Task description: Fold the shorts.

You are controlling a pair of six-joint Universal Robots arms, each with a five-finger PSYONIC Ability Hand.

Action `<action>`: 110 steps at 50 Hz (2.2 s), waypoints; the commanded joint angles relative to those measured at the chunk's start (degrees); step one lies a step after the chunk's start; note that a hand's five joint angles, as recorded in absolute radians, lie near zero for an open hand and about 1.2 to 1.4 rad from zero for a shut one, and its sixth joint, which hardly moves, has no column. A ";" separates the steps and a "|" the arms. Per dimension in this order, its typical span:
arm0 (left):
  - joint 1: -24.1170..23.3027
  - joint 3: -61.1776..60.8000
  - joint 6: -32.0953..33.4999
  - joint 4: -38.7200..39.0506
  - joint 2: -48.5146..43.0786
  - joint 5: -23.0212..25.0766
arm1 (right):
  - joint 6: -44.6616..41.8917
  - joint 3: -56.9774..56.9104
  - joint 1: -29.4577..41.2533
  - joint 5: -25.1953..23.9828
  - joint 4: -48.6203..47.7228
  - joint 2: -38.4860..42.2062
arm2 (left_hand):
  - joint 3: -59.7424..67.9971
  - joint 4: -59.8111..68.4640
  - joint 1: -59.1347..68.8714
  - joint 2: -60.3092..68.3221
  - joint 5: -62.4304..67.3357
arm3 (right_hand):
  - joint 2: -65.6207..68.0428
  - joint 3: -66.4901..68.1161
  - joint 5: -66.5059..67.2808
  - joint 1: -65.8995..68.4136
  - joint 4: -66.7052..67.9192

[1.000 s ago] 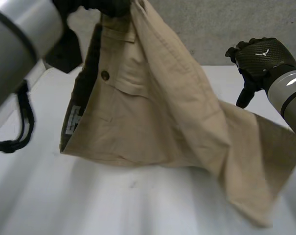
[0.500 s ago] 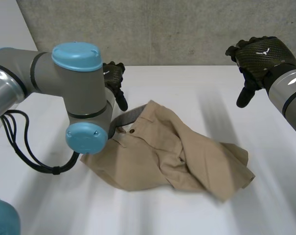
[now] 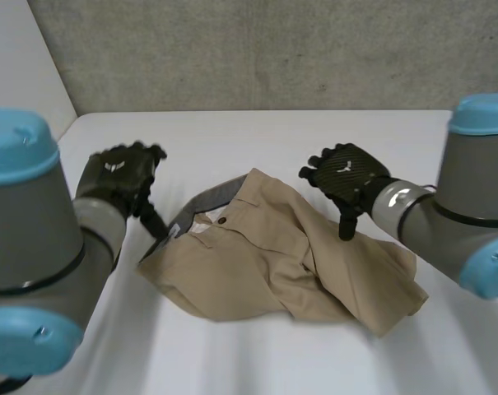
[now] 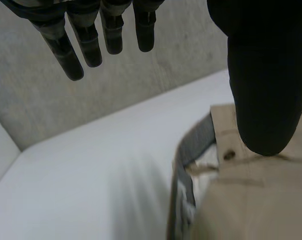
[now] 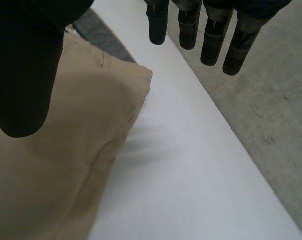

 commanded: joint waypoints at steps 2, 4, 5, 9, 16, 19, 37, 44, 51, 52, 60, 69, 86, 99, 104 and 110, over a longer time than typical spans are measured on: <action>-0.08 -9.99 -0.72 -0.30 3.15 -0.77 | -13.40 -10.34 0.28 -6.77 -4.58 10.56 | -0.83 -0.34 -0.67 0.20 -0.41 | -2.20 -1.44 -3.37 2.50 -2.88; -0.08 -12.01 -0.72 -0.03 3.15 -0.94 | -17.60 -11.74 0.28 -9.66 -6.07 12.92 | -0.83 -0.34 -0.67 0.20 -0.41 | -2.04 -1.28 -3.20 2.66 -2.71; -0.16 -12.54 -0.72 0.14 2.98 -0.94 | -19.02 -12.10 0.37 -10.55 -6.34 13.63 | -0.83 -0.34 -0.67 0.20 -0.41 | -1.87 -1.11 -3.03 2.83 -2.54; 0.10 -13.78 -1.08 0.93 2.10 -0.68 | -24.39 -13.95 0.28 -14.85 -6.52 16.80 | -0.83 -0.34 -0.67 0.20 -0.41 | -1.53 -0.77 -2.70 3.17 -2.20; 0.71 -11.76 -1.52 4.09 -5.01 -0.68 | -28.97 -14.74 0.28 -19.34 -6.34 20.32 | -0.67 -0.17 -0.50 0.37 -0.24 | -1.20 -0.44 -2.36 3.50 -1.87; 0.98 -9.91 -1.34 5.24 -7.47 -0.50 | -29.93 -14.83 0.28 -19.52 -6.34 21.46 | -0.50 0.00 -0.33 0.54 -0.08 | 0.48 1.24 -0.69 5.18 -0.20; 1.07 11.35 2.52 6.82 -23.30 -1.03 | -29.24 -10.17 0.28 -15.75 -4.94 15.23 | 66.60 67.10 66.76 67.63 67.02 | 67.04 67.80 65.88 71.74 66.37; 2.47 24.97 13.76 8.49 -24.35 -0.59 | -22.83 -8.24 0.72 -7.57 4.37 7.76 | 66.60 67.10 66.76 67.63 67.02 | 67.04 67.80 65.88 71.74 66.37; 1.95 38.95 21.86 16.04 -26.20 -0.15 | -11.41 -5.43 1.33 -7.04 14.04 -1.20 | 66.60 67.10 66.76 67.63 67.02 | 67.04 67.80 65.88 71.74 66.37; 1.68 41.13 22.65 17.53 -26.90 -0.07 | -9.39 -4.99 1.60 -7.21 14.57 -1.99 | 66.60 67.10 66.76 67.63 67.02 | 67.04 67.80 65.88 71.74 66.37; -1.57 45.81 23.09 21.14 -31.91 3.97 | 12.76 -1.12 7.48 -8.36 13.62 -5.43 | 66.60 67.10 66.76 67.63 67.02 | 67.04 67.80 65.88 71.74 66.37; -5.52 45.20 23.01 23.08 -38.15 8.28 | 32.10 3.36 12.23 -7.74 4.12 -4.64 | 26.49 26.99 26.65 27.52 26.91 | 38.29 39.05 37.12 42.99 37.61; -4.21 35.02 24.59 19.23 -25.96 5.22 | 22.03 2.13 3.19 -0.54 9.30 -6.04 | -2.85 -2.35 -2.69 -1.82 -2.43 | -2.96 -2.20 -4.12 1.74 -3.63; -4.38 10.23 20.47 8.58 -4.50 0.38 | 13.22 6.35 0.37 -0.45 6.77 -4.73 | -0.16 0.34 0.00 0.87 0.26 | 5.54 6.30 4.38 10.24 4.87; -4.21 2.14 11.16 6.12 1.83 -3.13 | 15.06 9.34 0.98 -0.18 1.84 -3.85 | 0.51 1.01 0.67 1.54 0.93 | 5.53 6.29 4.37 10.23 4.86; -3.94 -6.91 -1.59 -0.90 6.49 -5.60 | 26.37 11.80 0.90 -0.27 -3.25 -2.36 | 4.38 4.88 4.55 5.41 4.80 | 6.21 6.97 5.04 10.91 5.53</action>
